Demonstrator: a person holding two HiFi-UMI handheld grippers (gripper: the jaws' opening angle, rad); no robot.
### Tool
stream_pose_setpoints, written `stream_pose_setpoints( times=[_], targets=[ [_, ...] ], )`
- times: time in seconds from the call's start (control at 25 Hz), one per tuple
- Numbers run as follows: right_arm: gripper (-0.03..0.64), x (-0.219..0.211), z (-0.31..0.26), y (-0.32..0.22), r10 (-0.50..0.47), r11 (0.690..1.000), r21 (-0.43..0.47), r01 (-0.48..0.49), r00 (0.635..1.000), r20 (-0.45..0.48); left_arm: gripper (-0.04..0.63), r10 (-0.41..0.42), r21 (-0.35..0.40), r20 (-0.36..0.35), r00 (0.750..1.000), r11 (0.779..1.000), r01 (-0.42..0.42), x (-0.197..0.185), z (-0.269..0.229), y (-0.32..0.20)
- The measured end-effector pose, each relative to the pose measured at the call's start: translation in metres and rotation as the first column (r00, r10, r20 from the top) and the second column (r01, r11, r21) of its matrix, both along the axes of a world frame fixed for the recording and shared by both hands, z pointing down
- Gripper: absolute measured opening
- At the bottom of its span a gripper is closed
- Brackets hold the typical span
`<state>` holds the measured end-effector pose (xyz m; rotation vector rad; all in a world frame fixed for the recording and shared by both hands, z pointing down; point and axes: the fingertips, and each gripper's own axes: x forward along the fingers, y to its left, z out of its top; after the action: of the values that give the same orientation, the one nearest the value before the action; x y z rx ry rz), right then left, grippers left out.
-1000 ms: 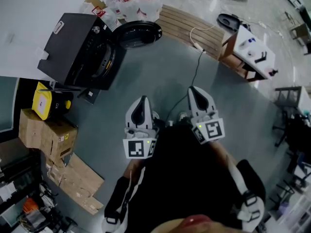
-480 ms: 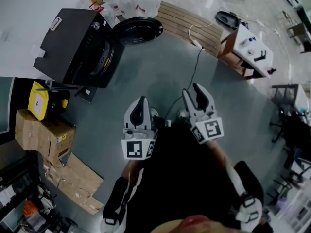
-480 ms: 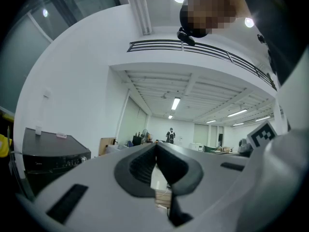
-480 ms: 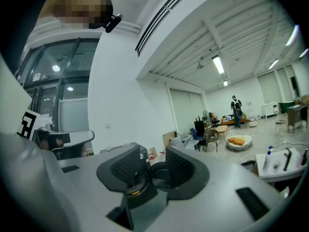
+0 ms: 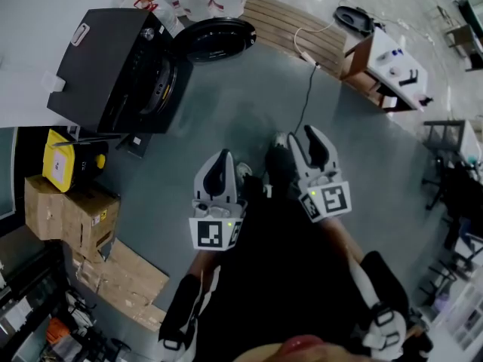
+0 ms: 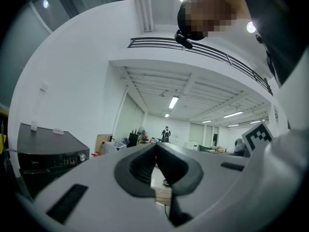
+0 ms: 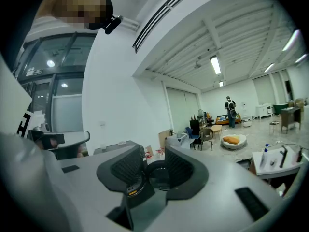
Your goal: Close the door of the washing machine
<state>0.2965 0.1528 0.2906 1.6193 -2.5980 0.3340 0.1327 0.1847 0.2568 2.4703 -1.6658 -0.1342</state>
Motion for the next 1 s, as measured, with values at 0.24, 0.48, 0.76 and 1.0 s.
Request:
stream_pose_setpoints(
  times=[0.24,0.48,0.76,1.0],
  targets=[
    [0.146,-0.004,0.009,-0.039,-0.007,1.0,-0.008,0.007,1.0,0.002,0.006,-0.001,-0.02,0.01,1.0,1.0,0.002,-0.005,0.007,-0.036],
    [0.146,-0.006,0.015,-0.109,-0.056,0.998,-0.007,0.056,0.998,0.013,0.006,-0.025,-0.032,0.028,0.999,0.999,0.026,-0.001,0.009,-0.102],
    [0.146,0.003,0.019,-0.218,-0.135,0.991,-0.004,0.135,0.991,-0.01,0.006,-0.048,-0.039,0.048,0.998,0.998,0.05,0.018,0.005,-0.2],
    [0.146,0.007,0.03,-0.298,-0.208,0.977,-0.047,0.207,0.978,-0.02,0.006,-0.092,-0.041,0.041,0.995,0.995,0.093,0.035,-0.002,-0.272]
  ],
)
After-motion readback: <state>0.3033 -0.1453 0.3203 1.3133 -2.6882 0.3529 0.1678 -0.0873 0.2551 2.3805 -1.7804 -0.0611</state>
